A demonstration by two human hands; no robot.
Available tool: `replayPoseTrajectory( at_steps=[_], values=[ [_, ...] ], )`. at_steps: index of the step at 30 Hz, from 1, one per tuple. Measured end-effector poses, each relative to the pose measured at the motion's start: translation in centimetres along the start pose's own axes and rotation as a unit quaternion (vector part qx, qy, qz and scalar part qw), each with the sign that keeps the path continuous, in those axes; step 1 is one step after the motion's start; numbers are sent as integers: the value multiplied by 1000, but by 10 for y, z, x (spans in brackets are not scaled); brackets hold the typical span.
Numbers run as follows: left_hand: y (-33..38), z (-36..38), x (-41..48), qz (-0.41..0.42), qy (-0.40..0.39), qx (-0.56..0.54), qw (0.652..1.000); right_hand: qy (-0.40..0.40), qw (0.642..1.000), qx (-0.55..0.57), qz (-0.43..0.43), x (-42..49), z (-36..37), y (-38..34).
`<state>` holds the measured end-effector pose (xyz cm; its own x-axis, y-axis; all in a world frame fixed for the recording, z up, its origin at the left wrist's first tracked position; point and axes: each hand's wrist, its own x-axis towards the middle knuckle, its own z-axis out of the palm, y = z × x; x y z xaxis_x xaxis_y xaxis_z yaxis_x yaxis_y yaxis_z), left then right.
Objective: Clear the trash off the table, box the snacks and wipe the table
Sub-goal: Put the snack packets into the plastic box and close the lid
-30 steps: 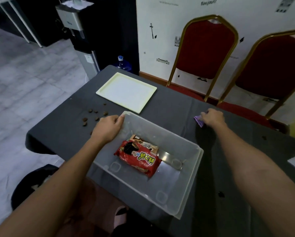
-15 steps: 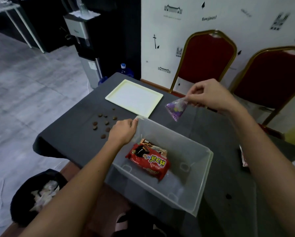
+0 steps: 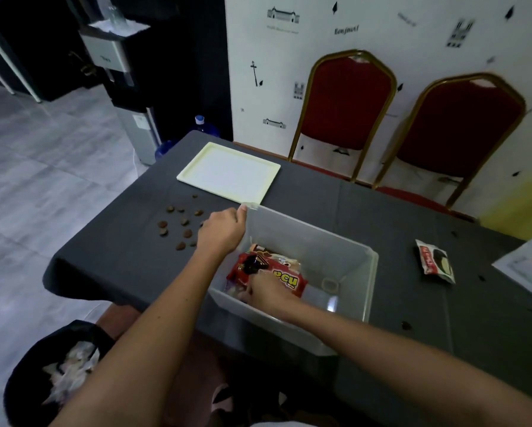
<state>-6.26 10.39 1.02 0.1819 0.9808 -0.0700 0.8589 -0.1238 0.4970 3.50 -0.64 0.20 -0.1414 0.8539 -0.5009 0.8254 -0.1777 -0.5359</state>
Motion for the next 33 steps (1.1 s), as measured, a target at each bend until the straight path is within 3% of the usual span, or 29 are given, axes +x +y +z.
replayPoseTrajectory(
  at_steps=[3,5,8,11,14,16,19,21,25,29,31,33],
  values=[
    [-1,-1,2,9,-9,1,1000,-83,995,28,46,3,-17,6],
    [-1,0,6,19,-15,12,1000,-83,991,92,51,-9,-48,8],
    [2,3,12,38,-10,17,999,77,971,225,33,-31,-117,28],
    [11,8,18,52,-9,25,998,281,905,303,98,-40,-184,90],
    [22,11,19,48,-4,28,998,363,872,229,236,-35,-205,183],
    [24,14,18,41,3,33,999,336,860,116,365,-38,-193,243],
    [23,15,15,29,15,38,999,272,840,93,461,-44,-160,291],
    [20,15,17,28,19,37,999,267,840,93,463,-43,-143,301],
    [16,17,18,45,18,26,998,358,826,51,433,-41,-130,308],
    [21,16,14,35,23,34,999,455,787,144,391,-39,-143,288],
    [23,15,12,32,20,28,999,488,779,230,319,-37,-158,266],
    [22,14,12,28,15,22,999,470,821,265,187,-37,-177,236]
  ],
)
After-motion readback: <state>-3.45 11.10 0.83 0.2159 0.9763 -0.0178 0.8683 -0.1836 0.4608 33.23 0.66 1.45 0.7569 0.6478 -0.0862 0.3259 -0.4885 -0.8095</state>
